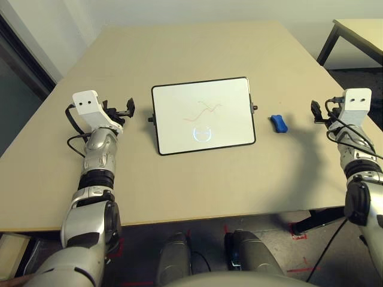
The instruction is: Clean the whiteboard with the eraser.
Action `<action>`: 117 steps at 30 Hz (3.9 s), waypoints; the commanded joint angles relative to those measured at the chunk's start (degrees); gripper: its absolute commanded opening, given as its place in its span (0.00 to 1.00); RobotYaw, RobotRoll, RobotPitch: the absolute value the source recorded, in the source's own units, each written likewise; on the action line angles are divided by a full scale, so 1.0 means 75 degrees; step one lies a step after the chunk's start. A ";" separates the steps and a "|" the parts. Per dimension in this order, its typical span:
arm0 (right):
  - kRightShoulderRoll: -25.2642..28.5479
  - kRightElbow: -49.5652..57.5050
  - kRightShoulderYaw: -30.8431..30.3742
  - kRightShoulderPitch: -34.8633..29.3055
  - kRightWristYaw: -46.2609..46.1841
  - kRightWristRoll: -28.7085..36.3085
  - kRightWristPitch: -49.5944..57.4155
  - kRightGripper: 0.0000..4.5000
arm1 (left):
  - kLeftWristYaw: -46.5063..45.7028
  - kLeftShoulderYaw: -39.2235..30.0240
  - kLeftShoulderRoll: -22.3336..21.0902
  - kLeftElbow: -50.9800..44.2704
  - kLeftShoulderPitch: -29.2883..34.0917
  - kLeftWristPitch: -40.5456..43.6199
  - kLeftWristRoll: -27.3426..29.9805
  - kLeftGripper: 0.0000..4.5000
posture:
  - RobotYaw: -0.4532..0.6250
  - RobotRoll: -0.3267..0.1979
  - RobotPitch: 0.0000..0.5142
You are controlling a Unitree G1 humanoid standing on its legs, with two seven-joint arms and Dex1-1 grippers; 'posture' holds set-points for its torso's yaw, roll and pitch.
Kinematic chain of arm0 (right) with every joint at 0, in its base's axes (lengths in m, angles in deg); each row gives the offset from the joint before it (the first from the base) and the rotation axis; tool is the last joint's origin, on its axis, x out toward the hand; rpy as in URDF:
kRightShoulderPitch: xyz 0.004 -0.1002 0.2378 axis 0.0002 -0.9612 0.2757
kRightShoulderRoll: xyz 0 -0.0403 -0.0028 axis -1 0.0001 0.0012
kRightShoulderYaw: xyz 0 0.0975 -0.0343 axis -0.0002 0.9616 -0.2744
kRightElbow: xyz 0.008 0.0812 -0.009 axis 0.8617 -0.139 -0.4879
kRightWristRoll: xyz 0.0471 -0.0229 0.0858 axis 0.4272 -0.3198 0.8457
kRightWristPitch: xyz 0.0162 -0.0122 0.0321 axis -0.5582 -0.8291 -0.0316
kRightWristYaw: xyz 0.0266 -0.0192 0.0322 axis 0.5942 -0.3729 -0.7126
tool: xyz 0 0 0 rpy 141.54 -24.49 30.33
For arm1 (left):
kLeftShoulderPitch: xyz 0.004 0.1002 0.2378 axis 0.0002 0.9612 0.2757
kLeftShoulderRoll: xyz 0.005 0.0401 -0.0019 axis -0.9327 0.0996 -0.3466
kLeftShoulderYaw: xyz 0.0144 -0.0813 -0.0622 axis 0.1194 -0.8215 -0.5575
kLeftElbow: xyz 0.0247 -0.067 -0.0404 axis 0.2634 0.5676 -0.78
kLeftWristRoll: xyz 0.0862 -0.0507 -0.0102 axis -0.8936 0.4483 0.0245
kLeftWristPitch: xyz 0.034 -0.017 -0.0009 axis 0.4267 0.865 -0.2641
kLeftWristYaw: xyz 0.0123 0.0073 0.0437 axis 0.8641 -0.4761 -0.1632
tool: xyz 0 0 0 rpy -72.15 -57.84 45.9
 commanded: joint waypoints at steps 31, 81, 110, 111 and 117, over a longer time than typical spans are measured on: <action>-0.0822 0.4828 -0.1152 -0.0359 0.0045 -0.0012 0.6279 1.00 | 0.4302 0.2014 -0.1145 -0.4952 -0.0328 0.4520 0.1033 1.00 | 0.39 0.62 0.05; -0.1237 0.5677 -0.1709 -0.1139 -0.0022 -0.0398 0.7269 0.13 | 0.4959 0.2957 -0.0943 -0.6253 0.0242 0.6121 0.0945 1.00 | 0.39 0.62 0.19; -0.1342 0.8684 -0.4504 -0.0336 0.1806 -0.0455 0.8483 0.13 | 0.5201 0.2954 -0.1380 -0.6228 0.0097 0.6306 0.0956 1.00 | 0.39 0.62 0.18; -0.1318 0.8592 -0.4643 -0.0367 0.1862 -0.0553 0.8413 0.13 | 0.5199 0.2957 -0.1380 -0.6258 0.0100 0.6320 0.0963 1.00 | 0.39 0.62 0.18; -0.1307 0.8738 -0.5416 -0.0676 0.2315 -0.0858 0.8689 0.12 | 0.5171 0.2921 -0.1362 -0.6525 0.0235 0.6461 0.1073 1.00 | 0.40 0.62 0.19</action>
